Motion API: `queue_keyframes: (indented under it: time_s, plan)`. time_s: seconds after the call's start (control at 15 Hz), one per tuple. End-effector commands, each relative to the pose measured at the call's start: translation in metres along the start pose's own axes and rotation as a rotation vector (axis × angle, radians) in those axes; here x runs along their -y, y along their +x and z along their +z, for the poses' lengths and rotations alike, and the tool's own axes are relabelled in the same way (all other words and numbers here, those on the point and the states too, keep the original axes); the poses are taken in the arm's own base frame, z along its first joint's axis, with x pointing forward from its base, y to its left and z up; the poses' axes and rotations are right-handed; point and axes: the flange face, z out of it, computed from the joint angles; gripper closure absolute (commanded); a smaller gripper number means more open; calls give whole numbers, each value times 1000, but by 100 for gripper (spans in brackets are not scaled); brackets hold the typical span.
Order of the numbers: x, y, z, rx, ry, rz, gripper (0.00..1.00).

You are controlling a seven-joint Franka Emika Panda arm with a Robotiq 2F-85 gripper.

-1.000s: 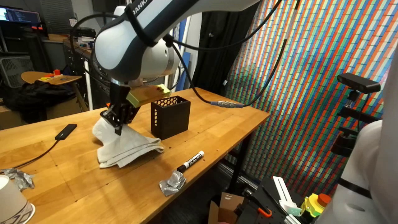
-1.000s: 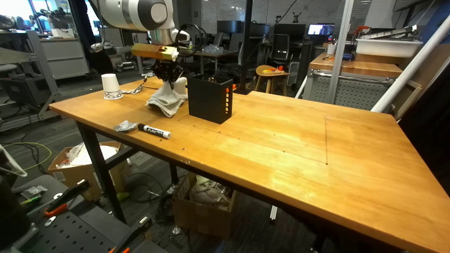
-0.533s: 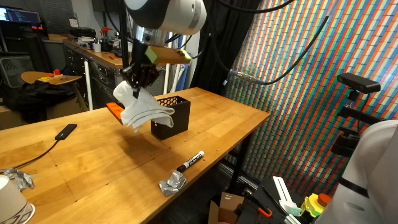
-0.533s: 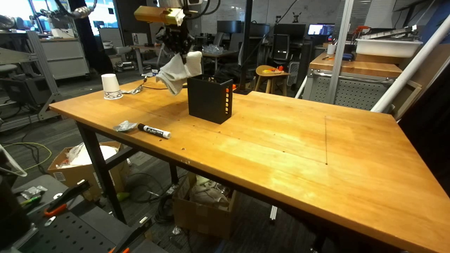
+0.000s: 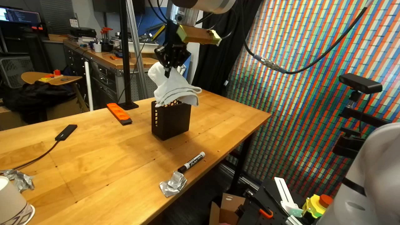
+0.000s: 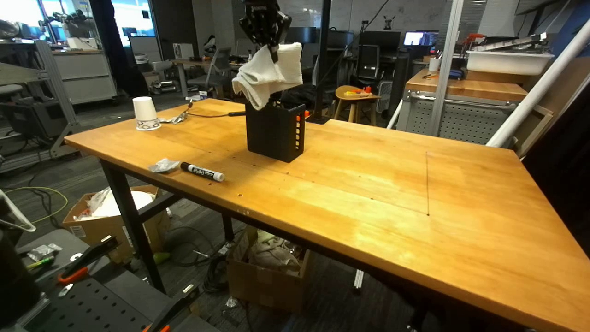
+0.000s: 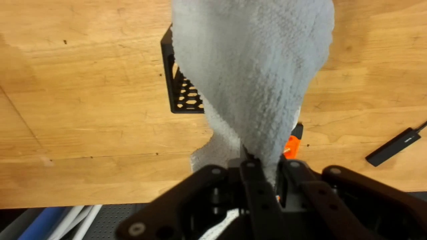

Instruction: Pick up the cloth from the table and put it in the box

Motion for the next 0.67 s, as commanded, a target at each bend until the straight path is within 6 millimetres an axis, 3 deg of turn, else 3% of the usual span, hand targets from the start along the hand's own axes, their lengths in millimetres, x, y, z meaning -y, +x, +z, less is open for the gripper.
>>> queue_keyframes:
  time_s: [0.0, 0.6]
  plan:
    - [-3, 2, 17, 29, -43, -2, 97]
    - [4, -6, 112, 180, -80, -70, 97]
